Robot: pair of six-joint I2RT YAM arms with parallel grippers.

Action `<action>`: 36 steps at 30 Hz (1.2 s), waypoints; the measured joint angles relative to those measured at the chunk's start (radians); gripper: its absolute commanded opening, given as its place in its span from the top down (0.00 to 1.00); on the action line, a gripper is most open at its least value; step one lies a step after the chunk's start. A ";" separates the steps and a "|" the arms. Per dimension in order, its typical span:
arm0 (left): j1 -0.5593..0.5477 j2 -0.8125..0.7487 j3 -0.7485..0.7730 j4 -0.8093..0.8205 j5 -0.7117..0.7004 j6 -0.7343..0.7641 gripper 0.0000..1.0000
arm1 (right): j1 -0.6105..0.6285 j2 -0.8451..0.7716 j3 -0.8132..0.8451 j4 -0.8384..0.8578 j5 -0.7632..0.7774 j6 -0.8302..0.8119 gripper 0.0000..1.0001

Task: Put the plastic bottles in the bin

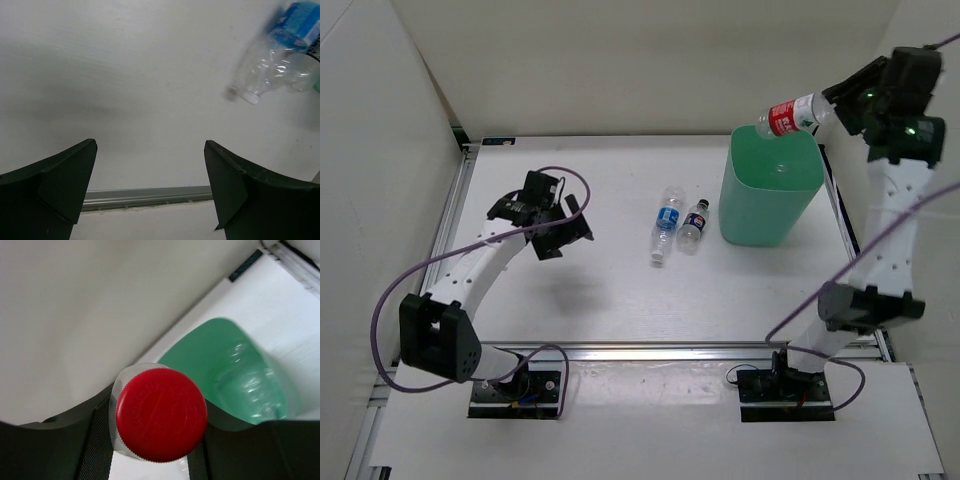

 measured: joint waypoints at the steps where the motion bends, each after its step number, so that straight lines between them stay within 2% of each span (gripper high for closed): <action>1: -0.021 0.025 0.037 0.005 -0.003 0.003 0.01 | 0.016 0.055 -0.002 0.021 0.032 -0.028 0.57; 2: -0.035 0.045 0.066 0.007 -0.010 0.004 0.01 | 0.027 0.097 -0.010 0.037 0.052 -0.048 0.51; 3: -0.051 0.067 0.095 0.009 -0.018 0.006 0.01 | 0.041 0.142 -0.020 0.045 0.076 -0.067 0.41; 4: -0.070 0.094 0.129 0.016 -0.032 0.008 0.01 | 0.052 0.187 -0.038 0.050 0.095 -0.084 0.13; 5: -0.086 0.114 0.152 0.024 -0.043 0.011 0.01 | 0.059 0.205 -0.050 0.050 0.103 -0.086 0.00; 10: -0.172 0.187 0.226 0.097 -0.113 0.046 0.01 | 0.082 0.179 -0.140 0.050 0.156 -0.129 0.00; 13: -0.231 0.235 0.241 0.190 -0.157 0.116 0.01 | 0.081 0.065 -0.220 0.057 0.169 -0.127 0.00; 15: -0.257 0.320 0.304 0.224 -0.155 0.172 0.01 | 0.084 -0.046 -0.295 0.055 0.166 -0.121 0.00; 20: -0.259 0.639 0.603 0.293 -0.029 0.293 0.01 | 0.103 -0.283 -0.475 0.058 0.117 -0.116 0.00; 25: -0.246 0.887 0.856 0.322 0.070 0.339 0.01 | 0.108 -0.343 -0.592 0.042 0.085 -0.119 0.00; 28: -0.248 0.982 0.942 0.332 0.108 0.346 0.01 | 0.101 -0.333 -0.620 0.022 0.072 -0.125 0.00; 33: -0.255 1.076 0.985 0.336 0.166 0.340 0.01 | 0.065 -0.342 -0.622 0.005 0.064 -0.144 0.00; 35: -0.262 1.103 0.988 0.335 0.180 0.340 0.04 | 0.054 -0.348 -0.622 0.001 0.064 -0.146 0.00; 36: -0.266 1.117 0.989 0.335 0.188 0.343 0.19 | 0.050 -0.353 -0.625 0.003 0.064 -0.148 0.00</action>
